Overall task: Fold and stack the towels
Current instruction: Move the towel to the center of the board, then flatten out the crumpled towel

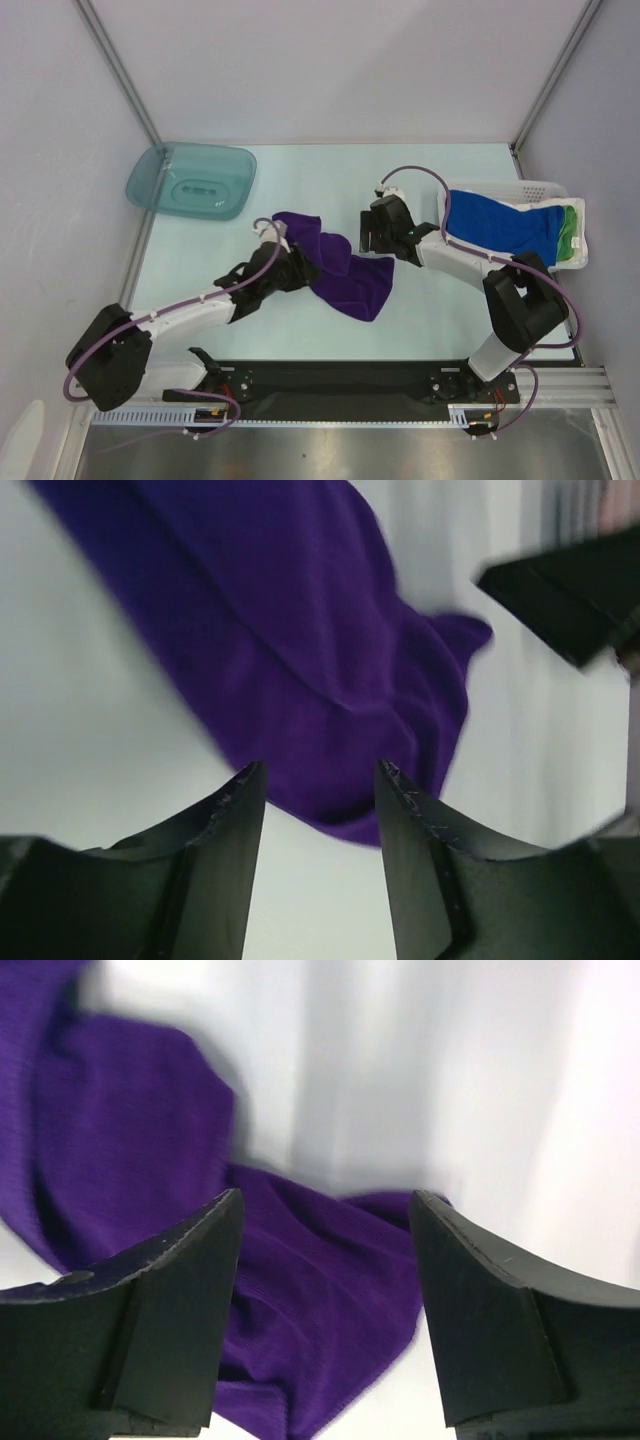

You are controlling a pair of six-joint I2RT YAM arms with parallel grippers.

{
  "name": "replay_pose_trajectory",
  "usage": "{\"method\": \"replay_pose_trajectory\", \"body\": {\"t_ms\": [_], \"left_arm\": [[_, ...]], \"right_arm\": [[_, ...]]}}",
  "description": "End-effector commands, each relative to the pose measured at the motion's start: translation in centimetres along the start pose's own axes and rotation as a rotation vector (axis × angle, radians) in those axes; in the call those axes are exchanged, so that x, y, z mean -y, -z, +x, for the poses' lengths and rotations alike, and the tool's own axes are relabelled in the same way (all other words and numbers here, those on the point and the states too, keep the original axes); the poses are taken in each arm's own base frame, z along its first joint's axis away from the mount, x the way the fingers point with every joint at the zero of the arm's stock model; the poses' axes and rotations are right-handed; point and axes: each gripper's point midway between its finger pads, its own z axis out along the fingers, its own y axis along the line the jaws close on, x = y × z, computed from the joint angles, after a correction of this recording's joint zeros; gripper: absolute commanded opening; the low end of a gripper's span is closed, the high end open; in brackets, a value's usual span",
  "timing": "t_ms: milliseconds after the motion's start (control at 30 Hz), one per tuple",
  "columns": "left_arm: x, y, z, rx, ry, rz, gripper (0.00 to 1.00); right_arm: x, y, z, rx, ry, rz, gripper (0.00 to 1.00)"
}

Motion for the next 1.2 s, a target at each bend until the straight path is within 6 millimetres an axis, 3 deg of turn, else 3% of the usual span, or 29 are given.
{"method": "replay_pose_trajectory", "body": {"t_ms": [0,67,133,167,200,300,500,800,900,1000,1033,1167], "left_arm": [[4.9,0.3,2.7,-0.098,-0.144,0.100,0.54],[5.5,0.0,4.5,-0.153,-0.160,0.118,0.56],[7.3,0.0,5.9,-0.188,-0.197,0.159,0.58],[7.0,-0.8,7.2,-0.227,-0.221,0.137,0.58],[8.7,-0.8,7.5,-0.235,-0.261,0.167,0.58],[9.2,-2.1,9.3,-0.271,-0.345,0.130,0.58],[8.0,-3.3,10.7,-0.297,-0.408,0.057,0.58],[6.0,-4.1,12.3,-0.337,-0.464,-0.011,0.55],[4.8,-3.8,12.7,-0.351,-0.466,-0.039,0.50],[4.1,-2.9,12.3,-0.341,-0.458,-0.051,0.36],[4.0,-2.5,12.1,-0.336,-0.455,-0.056,0.22],[3.1,-0.3,10.5,-0.281,-0.435,-0.069,0.07]], "right_arm": [[2.0,1.6,1.0,-0.003,-0.019,0.079,0.71],[3.3,1.9,2.5,-0.029,-0.022,0.125,0.71],[4.4,2.4,3.4,-0.032,-0.025,0.156,0.71],[4.8,2.6,3.6,-0.030,-0.028,0.165,0.72],[5.3,2.7,3.8,-0.028,-0.043,0.177,0.73],[6.5,2.8,4.5,-0.034,-0.069,0.179,0.77],[5.7,1.6,4.7,-0.045,-0.093,0.096,0.78],[5.4,-1.0,4.5,-0.049,-0.122,0.060,0.65],[4.9,-1.5,4.7,-0.058,-0.130,0.039,0.56],[4.5,-1.4,4.8,-0.058,-0.130,0.029,0.39],[4.5,-1.2,4.7,-0.054,-0.133,0.032,0.36],[5.0,0.1,5.0,-0.044,-0.136,0.045,0.18]]}}
